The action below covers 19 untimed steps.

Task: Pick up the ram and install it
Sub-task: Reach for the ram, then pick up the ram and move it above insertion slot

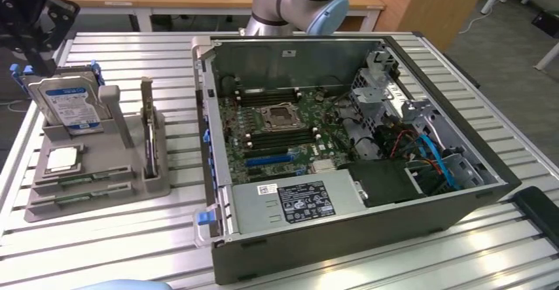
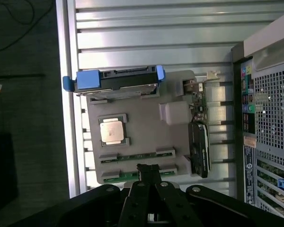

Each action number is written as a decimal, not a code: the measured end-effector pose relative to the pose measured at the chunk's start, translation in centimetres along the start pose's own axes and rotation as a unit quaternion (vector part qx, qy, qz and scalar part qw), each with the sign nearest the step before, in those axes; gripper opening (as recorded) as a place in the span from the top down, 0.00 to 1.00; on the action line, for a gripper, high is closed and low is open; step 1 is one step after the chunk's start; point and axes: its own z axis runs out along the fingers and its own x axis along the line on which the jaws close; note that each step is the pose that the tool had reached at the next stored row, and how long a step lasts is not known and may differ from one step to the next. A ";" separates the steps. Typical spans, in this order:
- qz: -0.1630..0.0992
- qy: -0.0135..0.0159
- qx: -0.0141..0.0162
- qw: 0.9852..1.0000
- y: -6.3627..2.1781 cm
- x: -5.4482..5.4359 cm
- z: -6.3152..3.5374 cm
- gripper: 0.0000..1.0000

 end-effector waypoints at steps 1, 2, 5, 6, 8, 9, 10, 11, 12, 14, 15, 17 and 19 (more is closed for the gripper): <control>0.000 0.000 0.000 1.000 -0.01 0.0 0.01 0.90; 0.000 0.000 0.000 1.000 -0.01 0.0 0.01 0.90; 0.000 0.000 0.000 1.000 -0.02 0.0 0.01 0.90; 0.000 0.000 0.000 1.000 -0.02 0.0 0.01 0.90; 0.000 0.000 0.000 1.000 -0.02 0.0 0.01 0.90; 0.000 0.000 0.000 1.000 -0.02 0.0 0.01 0.90; 0.000 0.000 0.000 1.000 -0.02 0.0 0.01 0.90; 0.000 0.000 0.000 1.000 -0.02 0.0 0.01 0.90; 0.000 0.000 0.000 1.000 -0.02 0.0 0.01 0.90; 0.000 0.000 0.000 1.000 -0.02 0.0 0.01 0.90; 0.000 0.000 0.000 1.000 -0.02 0.0 0.01 0.89; 0.000 0.000 0.000 1.000 -0.02 0.0 0.01 0.83; 0.000 0.000 0.000 1.000 -0.02 0.0 0.01 0.76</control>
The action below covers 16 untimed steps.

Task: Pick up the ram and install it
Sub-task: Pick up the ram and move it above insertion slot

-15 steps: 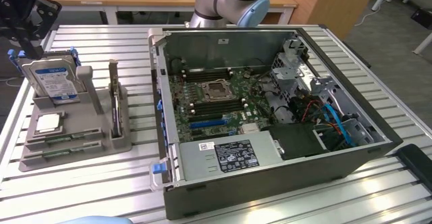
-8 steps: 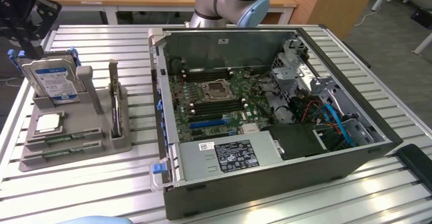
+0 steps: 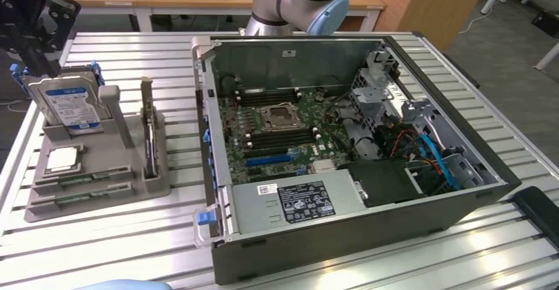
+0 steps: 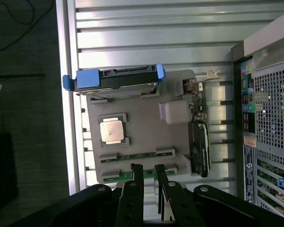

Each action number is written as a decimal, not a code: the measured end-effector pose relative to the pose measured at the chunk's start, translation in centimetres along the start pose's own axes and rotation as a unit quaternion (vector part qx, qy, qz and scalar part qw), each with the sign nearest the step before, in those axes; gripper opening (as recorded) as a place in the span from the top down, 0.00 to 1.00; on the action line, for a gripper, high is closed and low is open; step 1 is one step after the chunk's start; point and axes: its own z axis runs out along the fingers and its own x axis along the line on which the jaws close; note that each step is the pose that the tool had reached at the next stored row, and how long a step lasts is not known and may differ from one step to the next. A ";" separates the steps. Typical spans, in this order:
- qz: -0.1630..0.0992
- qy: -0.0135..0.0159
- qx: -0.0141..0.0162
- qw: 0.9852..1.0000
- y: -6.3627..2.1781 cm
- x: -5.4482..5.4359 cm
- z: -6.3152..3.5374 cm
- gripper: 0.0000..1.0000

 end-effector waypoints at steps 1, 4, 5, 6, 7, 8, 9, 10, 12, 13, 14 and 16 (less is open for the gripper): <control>0.000 0.000 0.000 1.000 0.00 0.0 0.00 0.76; 0.000 0.000 0.000 1.000 0.00 0.0 0.07 0.76; 0.000 0.000 0.000 1.000 -0.01 0.0 0.24 0.76; 0.000 0.000 0.000 1.000 -0.03 0.0 0.41 0.76; 0.000 0.000 0.000 1.000 -0.04 0.0 0.59 0.76; 0.000 0.000 0.000 1.000 -0.06 0.0 0.77 0.76; 0.000 0.000 0.000 1.000 -0.07 0.0 0.95 0.76; 0.000 0.000 0.000 1.000 -0.09 0.0 1.13 0.76; 0.000 0.000 0.000 1.000 -0.11 0.0 1.49 0.76; 0.000 0.000 0.000 1.000 -0.12 0.0 1.68 0.76; 0.000 0.000 0.000 1.000 -0.13 0.0 1.87 0.76; 0.000 0.000 0.000 1.000 -0.15 0.0 2.22 0.76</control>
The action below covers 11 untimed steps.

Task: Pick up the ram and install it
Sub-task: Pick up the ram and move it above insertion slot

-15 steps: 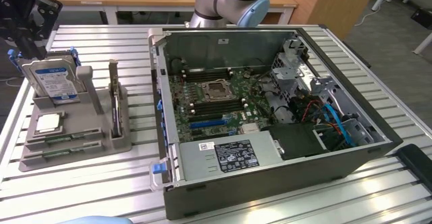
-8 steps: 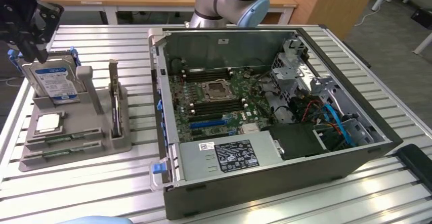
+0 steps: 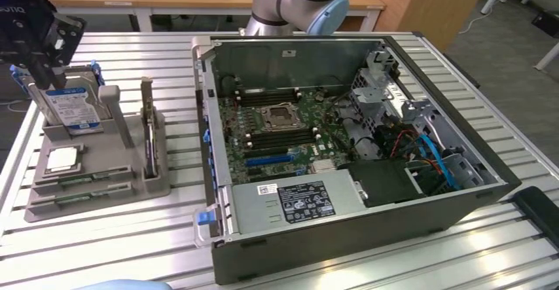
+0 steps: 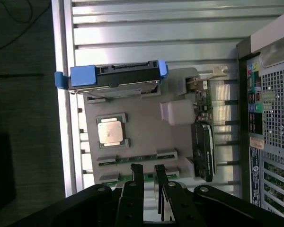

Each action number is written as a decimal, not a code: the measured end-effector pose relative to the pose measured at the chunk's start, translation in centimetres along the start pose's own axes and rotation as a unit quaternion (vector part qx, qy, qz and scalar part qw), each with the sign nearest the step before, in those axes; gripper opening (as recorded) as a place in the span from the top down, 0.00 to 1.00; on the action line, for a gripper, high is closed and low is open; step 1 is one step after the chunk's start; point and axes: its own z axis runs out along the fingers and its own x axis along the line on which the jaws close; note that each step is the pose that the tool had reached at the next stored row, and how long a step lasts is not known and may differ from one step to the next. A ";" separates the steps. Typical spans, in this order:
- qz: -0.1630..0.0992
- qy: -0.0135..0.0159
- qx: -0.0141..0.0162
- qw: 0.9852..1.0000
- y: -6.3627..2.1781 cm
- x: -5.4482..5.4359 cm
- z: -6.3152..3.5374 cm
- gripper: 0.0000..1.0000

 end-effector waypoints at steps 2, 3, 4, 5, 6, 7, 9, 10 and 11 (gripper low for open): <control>0.000 0.000 0.000 1.000 -0.02 0.0 0.35 0.76; 0.000 0.000 0.000 1.000 -0.03 0.0 0.55 0.76; 0.000 0.000 0.000 1.000 -0.04 0.0 0.73 0.76; 0.000 0.000 0.000 1.000 -0.05 0.0 0.91 0.76; 0.000 0.000 0.000 1.000 -0.06 0.0 1.10 0.76; 0.000 0.000 0.000 1.000 -0.07 0.0 1.27 0.76; 0.000 0.000 0.000 1.000 -0.09 0.0 1.64 0.76; 0.000 0.000 0.000 1.000 -0.09 0.0 1.82 0.76; 0.000 0.000 0.000 1.000 -0.10 0.0 2.00 0.76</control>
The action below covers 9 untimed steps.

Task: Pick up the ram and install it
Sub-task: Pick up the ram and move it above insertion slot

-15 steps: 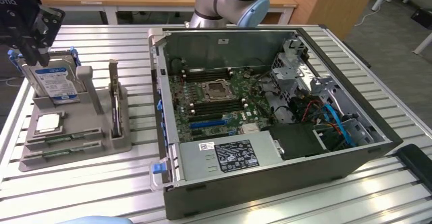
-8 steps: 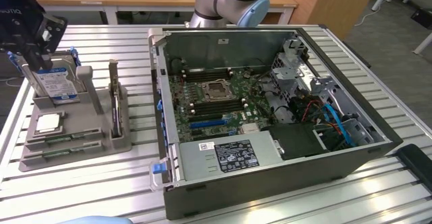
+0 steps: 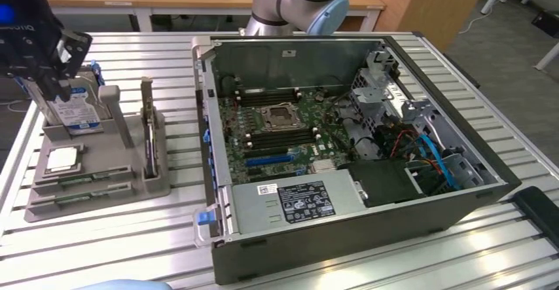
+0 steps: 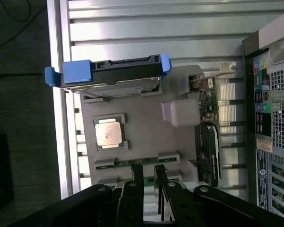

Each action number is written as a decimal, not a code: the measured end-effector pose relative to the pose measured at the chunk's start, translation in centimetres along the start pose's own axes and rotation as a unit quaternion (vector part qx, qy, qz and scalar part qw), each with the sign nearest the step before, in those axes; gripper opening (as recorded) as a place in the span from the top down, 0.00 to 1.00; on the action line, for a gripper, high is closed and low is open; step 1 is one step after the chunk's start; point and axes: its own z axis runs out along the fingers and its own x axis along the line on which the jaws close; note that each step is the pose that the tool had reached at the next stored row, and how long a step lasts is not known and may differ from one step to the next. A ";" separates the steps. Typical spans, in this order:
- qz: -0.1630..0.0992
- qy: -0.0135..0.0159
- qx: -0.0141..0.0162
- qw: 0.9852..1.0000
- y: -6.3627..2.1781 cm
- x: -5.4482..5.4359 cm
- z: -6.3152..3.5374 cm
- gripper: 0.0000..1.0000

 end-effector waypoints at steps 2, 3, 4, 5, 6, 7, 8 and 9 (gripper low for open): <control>0.000 0.000 0.000 1.000 -0.02 0.0 0.36 0.76; 0.000 0.000 0.000 1.000 -0.02 0.0 0.54 0.76; 0.000 0.000 0.000 1.000 -0.03 0.0 0.74 0.76; 0.000 0.000 0.000 1.000 -0.04 0.0 0.92 0.76; 0.000 0.000 0.000 1.000 -0.05 0.0 1.10 0.76; 0.000 0.000 0.000 1.000 -0.06 0.0 1.28 0.76; 0.000 0.000 0.000 1.000 -0.06 0.0 1.46 0.76; 0.000 0.000 0.000 1.000 -0.07 0.0 1.63 0.76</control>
